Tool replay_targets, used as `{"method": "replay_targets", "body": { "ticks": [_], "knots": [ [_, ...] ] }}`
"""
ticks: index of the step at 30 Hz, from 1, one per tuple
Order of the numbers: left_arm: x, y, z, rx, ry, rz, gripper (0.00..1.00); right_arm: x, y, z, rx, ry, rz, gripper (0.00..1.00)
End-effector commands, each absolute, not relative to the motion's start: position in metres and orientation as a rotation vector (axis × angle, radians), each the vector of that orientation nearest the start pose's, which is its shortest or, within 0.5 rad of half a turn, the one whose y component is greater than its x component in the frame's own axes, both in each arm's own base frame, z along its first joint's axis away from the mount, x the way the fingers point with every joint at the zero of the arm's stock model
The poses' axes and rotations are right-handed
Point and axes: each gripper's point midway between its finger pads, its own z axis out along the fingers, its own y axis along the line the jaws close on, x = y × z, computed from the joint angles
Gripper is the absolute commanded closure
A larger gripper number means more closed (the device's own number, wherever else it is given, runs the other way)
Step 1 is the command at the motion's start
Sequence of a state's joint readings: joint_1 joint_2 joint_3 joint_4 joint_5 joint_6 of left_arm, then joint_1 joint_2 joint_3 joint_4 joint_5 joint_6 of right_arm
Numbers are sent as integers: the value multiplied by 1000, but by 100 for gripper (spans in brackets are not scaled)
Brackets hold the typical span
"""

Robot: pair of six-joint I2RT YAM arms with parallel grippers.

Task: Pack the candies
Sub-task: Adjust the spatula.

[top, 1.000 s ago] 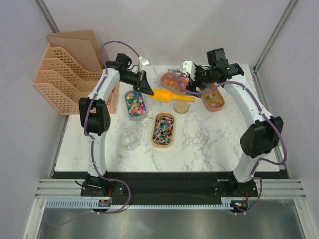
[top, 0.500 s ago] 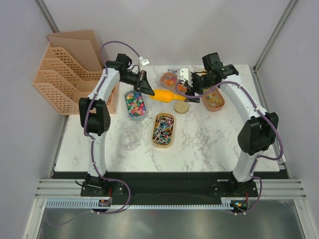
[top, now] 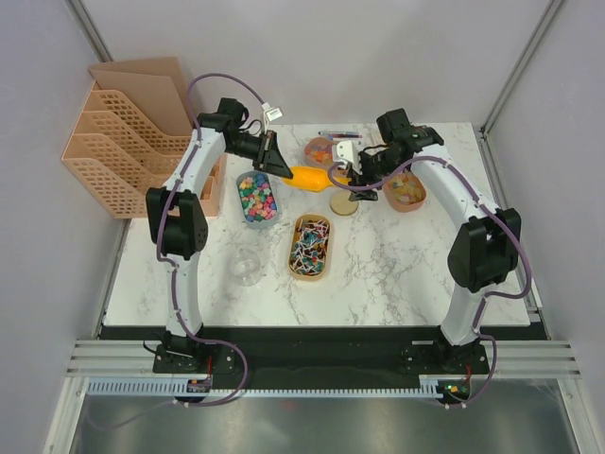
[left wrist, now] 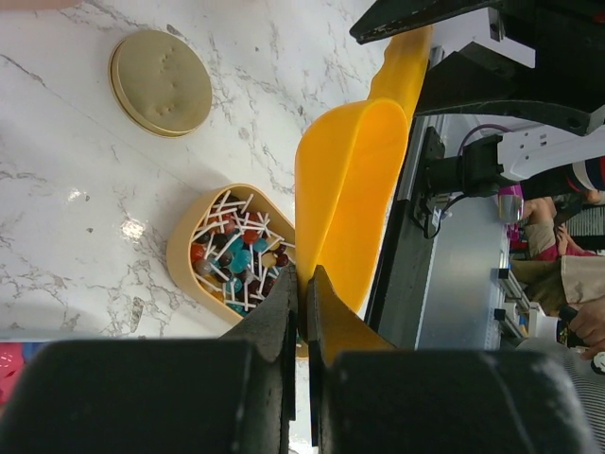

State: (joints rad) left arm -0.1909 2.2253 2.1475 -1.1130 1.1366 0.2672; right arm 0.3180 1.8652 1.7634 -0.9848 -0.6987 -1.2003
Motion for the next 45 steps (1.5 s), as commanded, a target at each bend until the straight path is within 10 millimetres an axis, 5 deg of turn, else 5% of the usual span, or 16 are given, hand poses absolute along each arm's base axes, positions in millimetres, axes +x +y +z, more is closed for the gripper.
{"method": "replay_targets", "body": {
  "ticks": [1, 24, 40, 45],
  "knots": [
    [409, -239, 250, 869, 2067, -1478, 98, 394, 228, 194, -1765, 1525, 550, 31],
    [394, -243, 246, 851, 2036, -1630, 98, 383, 234, 233, -1509, 1515, 578, 36],
    [398, -243, 247, 858, 2022, -1625, 98, 388, 229, 217, -1527, 1577, 570, 45],
    [399, -244, 247, 860, 2018, -1625, 98, 386, 229, 213, -1544, 1584, 574, 55]
  ]
}}
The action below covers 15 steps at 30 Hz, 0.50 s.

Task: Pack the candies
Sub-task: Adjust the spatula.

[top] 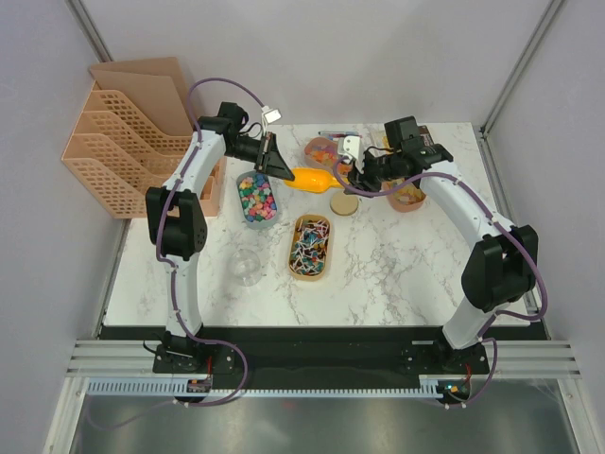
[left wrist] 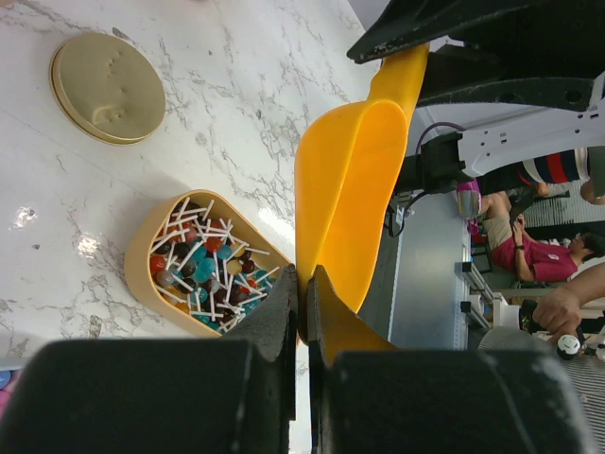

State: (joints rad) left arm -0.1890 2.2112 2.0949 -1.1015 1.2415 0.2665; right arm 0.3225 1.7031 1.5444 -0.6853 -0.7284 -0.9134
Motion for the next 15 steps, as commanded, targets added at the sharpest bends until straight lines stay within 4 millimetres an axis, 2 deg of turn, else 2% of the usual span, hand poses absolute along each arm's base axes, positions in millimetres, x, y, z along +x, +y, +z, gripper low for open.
{"method": "replay_targets", "body": {
  "ticks": [1, 5, 6, 8, 9, 10, 11, 12, 14, 15],
  "knots": [
    [400, -244, 246, 858, 2019, -1626, 98, 386, 229, 211, -1549, 1588, 577, 57],
    [404, -244, 243, 857, 2035, -1600, 98, 387, 229, 212, -1545, 1595, 580, 73],
    [405, -243, 240, 853, 2046, -1592, 98, 388, 230, 215, -1543, 1591, 579, 84],
    [411, -242, 233, 842, 2081, -1544, 98, 390, 230, 221, -1530, 1584, 567, 98],
    [415, -241, 229, 842, 2094, -1508, 96, 391, 229, 223, -1528, 1582, 559, 100],
    [421, -239, 227, 823, 2120, -1464, 90, 392, 229, 228, -1526, 1575, 545, 100],
    [434, -234, 215, 808, 2174, -1346, 76, 394, 228, 232, -1522, 1572, 528, 100],
    [455, -224, 210, 775, 2210, -1170, 67, 398, 224, 237, -1507, 1580, 488, 100],
    [480, -214, 207, 746, 2218, -1004, 63, 407, 216, 237, -1462, 1629, 427, 100],
    [494, -210, 209, 733, 2199, -923, 61, 420, 203, 235, -1414, 1693, 337, 100]
  ]
}}
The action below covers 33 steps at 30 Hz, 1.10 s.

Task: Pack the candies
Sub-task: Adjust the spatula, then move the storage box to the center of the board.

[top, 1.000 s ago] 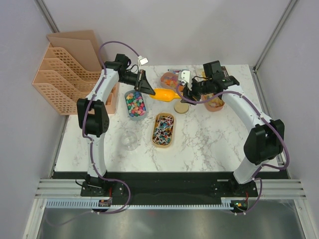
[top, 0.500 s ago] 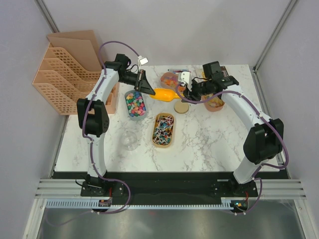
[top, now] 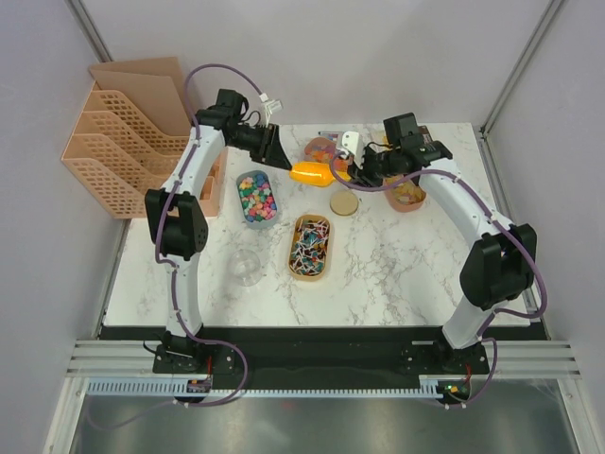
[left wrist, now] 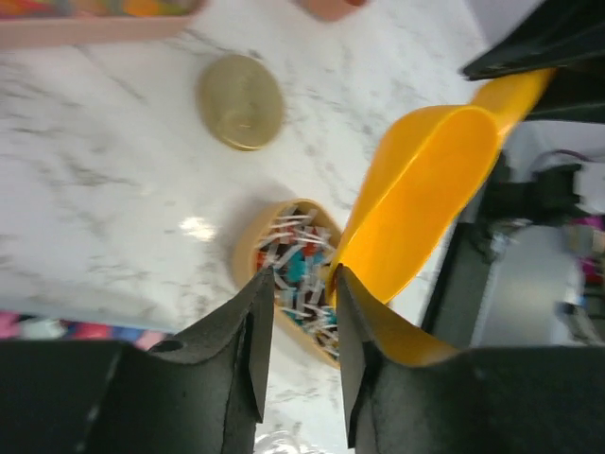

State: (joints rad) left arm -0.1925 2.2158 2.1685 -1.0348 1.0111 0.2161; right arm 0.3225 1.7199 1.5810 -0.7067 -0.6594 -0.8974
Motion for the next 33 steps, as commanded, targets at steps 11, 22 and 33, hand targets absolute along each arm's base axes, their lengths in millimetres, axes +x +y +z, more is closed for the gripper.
{"method": "replay_targets", "body": {
  "ticks": [11, 22, 33],
  "knots": [
    [568, -180, 202, 679, 2106, -449, 30, 481, 121, 227, -1070, 2051, -77, 100],
    [522, -205, 166, 894, 2119, -617, 47, 455, 98, 207, -1146, 2191, -117, 100],
    [585, -248, 122, 786, 2086, -637, 41, 453, 88, 192, -1070, 2270, -160, 100]
  ]
}}
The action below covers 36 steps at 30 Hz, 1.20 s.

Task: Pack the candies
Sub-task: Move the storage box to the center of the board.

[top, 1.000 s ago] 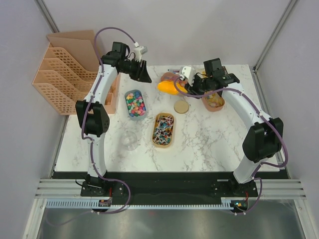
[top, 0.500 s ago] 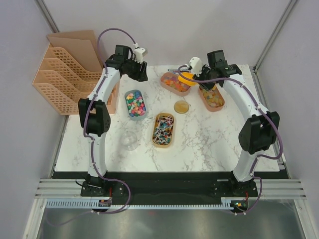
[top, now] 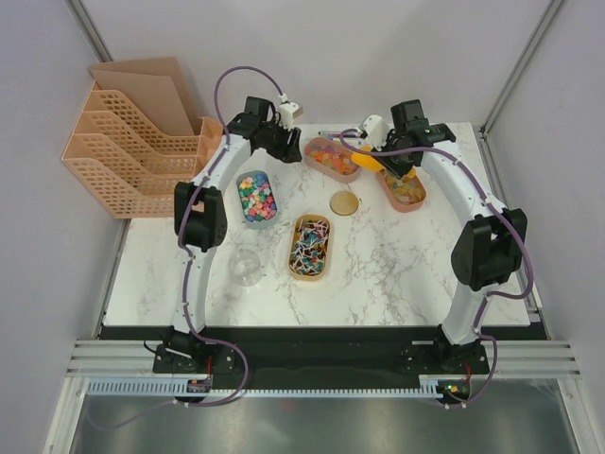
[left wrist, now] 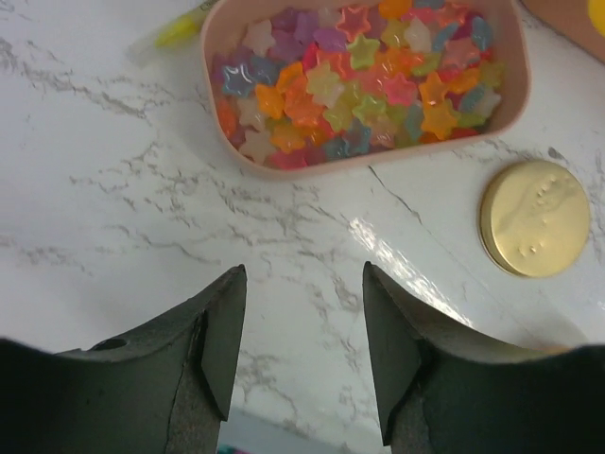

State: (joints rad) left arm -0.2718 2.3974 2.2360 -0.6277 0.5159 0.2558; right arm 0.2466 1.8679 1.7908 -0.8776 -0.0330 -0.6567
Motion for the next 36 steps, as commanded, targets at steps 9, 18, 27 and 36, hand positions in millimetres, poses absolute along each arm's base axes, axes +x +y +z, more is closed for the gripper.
{"method": "replay_targets", "body": {
  "ticks": [9, 18, 27, 36],
  "knots": [
    [594, -313, 116, 1175, 1759, -471, 34, 435, 65, 198, -1063, 2274, -204, 100],
    [583, -326, 110, 1378, 1610, -400, 30, 414, 61, 188, -1055, 2291, -183, 100],
    [586, -322, 93, 1566, 1496, -270, 28, 413, 61, 181, -1076, 2289, -152, 100],
    [594, -329, 85, 1620, 1418, -238, 30, 413, 62, 175, -1046, 2307, -127, 100]
  ]
}}
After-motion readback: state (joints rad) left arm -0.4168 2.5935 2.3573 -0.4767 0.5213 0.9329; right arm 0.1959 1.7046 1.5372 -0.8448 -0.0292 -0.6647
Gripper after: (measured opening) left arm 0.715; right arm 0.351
